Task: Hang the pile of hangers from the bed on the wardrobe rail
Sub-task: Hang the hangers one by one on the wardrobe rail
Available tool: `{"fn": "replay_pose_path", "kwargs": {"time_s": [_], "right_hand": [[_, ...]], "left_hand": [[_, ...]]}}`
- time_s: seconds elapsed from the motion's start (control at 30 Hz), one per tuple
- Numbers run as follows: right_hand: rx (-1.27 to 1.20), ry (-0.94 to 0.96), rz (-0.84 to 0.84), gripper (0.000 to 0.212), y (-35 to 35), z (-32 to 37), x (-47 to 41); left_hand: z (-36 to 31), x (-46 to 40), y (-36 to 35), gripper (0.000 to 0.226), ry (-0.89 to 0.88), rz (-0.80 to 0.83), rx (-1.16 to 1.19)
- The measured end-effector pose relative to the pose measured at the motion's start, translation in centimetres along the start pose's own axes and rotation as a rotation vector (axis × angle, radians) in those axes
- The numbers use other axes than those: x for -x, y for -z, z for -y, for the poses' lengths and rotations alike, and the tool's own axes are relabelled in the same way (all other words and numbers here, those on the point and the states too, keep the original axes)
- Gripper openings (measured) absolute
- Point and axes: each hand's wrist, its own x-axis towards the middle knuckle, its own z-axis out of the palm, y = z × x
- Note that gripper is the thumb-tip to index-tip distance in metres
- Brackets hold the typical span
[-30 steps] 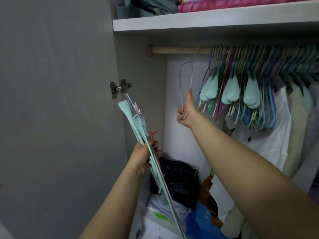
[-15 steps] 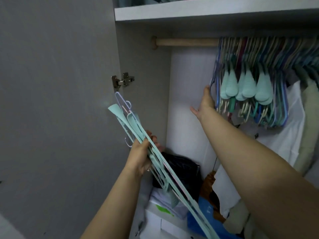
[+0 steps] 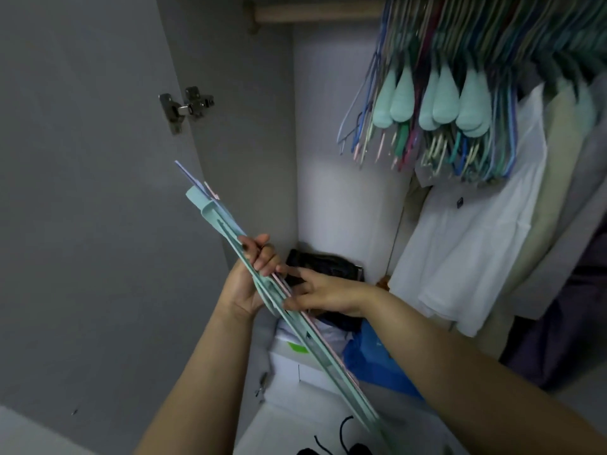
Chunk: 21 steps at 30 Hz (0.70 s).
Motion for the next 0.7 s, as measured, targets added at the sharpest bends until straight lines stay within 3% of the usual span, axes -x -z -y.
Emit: {"fn": "replay_pose_path", "kwargs": {"time_s": [0.17, 0.27, 0.3, 0.53, 0.63, 0.7], "right_hand": [[0.017, 0.157, -0.301, 0.043, -0.8, -1.3, 0.4], [-0.012, 0.27, -0.557, 0.016, -0.6, -1.8, 1.2], [0.011, 0.29, -0.617, 0.014, -0.4, -1.7, 1.5], [0.027, 0.312, -0.922, 0.016, 1.2, -1.6, 1.8], [0.113, 0.301, -1.098, 0.015, 2.7, -1.6, 2.3], [0.227, 0.318, -1.136, 0.018, 3.3, -1.1, 2.7]], "left_hand": [[1.0, 0.4, 0.3, 0.06, 0.051, -0.008, -0.115], [1.3, 0.2, 0.6, 0.028, 0.068, -0.128, -0.252], [1.4, 0.3, 0.7, 0.019, 0.073, -0.146, -0.281], [2.9, 1.6, 0.3, 0.021, 0.042, -0.199, -0.348], [2.6, 1.7, 0.8, 0.055, 0.113, -0.071, -0.276], [2.3, 1.7, 1.1, 0.055, 0.129, 0.01, -0.29]]}}
